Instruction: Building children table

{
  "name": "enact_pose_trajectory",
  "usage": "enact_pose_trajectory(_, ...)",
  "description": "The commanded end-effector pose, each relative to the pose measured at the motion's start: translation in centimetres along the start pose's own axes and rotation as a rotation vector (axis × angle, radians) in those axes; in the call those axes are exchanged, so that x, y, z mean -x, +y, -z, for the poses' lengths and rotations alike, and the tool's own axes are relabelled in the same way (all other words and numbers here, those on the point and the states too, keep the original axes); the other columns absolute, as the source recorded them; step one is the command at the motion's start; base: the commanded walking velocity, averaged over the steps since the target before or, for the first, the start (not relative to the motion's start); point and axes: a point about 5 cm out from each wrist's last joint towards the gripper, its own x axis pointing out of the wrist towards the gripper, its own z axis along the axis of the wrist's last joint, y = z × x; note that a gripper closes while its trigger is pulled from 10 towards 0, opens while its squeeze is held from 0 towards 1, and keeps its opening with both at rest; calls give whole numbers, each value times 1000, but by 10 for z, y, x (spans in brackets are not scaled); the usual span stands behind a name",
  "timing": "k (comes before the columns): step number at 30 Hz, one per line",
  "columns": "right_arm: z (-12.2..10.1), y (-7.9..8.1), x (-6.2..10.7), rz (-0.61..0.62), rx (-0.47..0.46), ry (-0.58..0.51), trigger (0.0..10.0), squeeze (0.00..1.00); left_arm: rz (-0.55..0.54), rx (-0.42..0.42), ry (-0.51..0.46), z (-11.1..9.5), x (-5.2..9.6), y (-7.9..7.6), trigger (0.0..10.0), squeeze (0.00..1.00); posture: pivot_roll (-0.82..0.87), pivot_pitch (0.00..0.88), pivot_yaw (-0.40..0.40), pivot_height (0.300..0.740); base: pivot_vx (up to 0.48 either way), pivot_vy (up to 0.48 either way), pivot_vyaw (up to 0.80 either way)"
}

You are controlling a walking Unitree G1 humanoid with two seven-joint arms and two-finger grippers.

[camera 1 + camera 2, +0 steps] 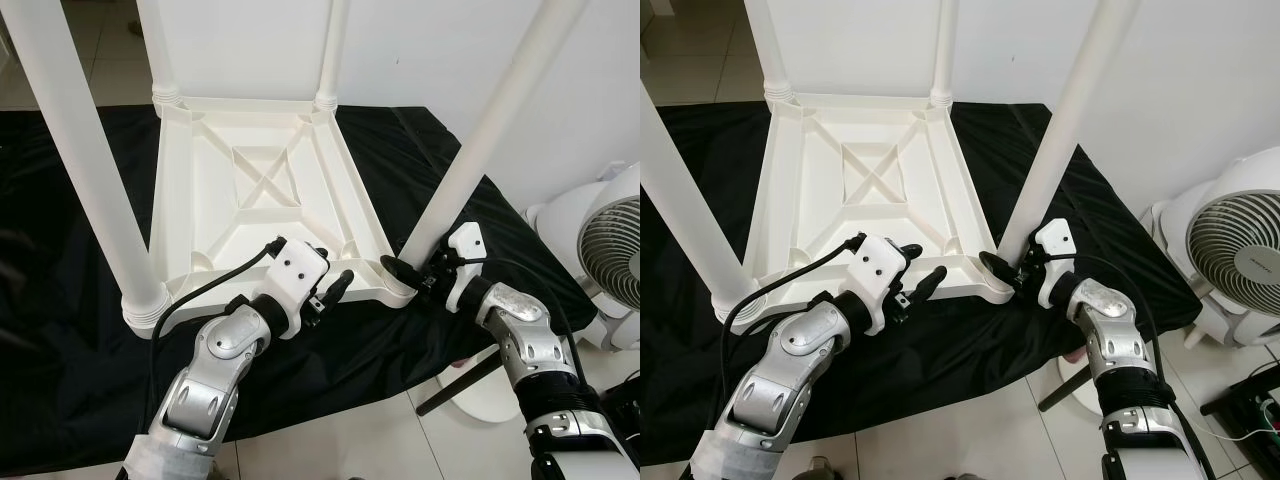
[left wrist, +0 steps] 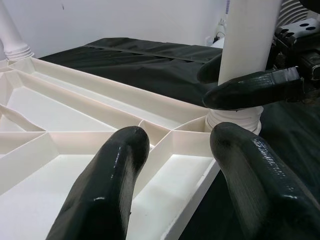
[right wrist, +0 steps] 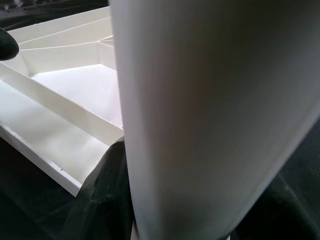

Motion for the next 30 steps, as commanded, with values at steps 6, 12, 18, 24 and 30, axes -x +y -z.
enact_pose_trajectory(6, 13, 5, 0, 175, -1, 26, 0, 0, 13, 6, -3, 0, -1, -5, 10000, 0, 87, 37, -92, 740, 0, 0, 0)
enact_pose_trajectory(12, 17, 14, -4, 373, -64, 7, 10000, 0, 25, 9, 1, 2, -1, -7, 10000, 0, 83, 38, -85, 740, 0, 0, 0)
enact_pose_trajectory(18, 16, 35, -14, 511, -152, -26, 10000, 0, 36, 8, 3, 2, 0, -9, 10000, 0, 80, 37, -86, 740, 0, 0, 0)
enact_pose_trajectory(24, 15, 58, -25, 707, -214, -35, 10000, 0, 44, 7, 0, 1, -1, -11, 10000, 0, 89, 27, -93, 740, 0, 0, 0)
enact_pose_trajectory(30, 8, 84, -44, 658, -235, -31, 10000, 0, 47, 4, -1, 1, -1, -12, 10000, 0, 94, 14, -100, 740, 0, 0, 0)
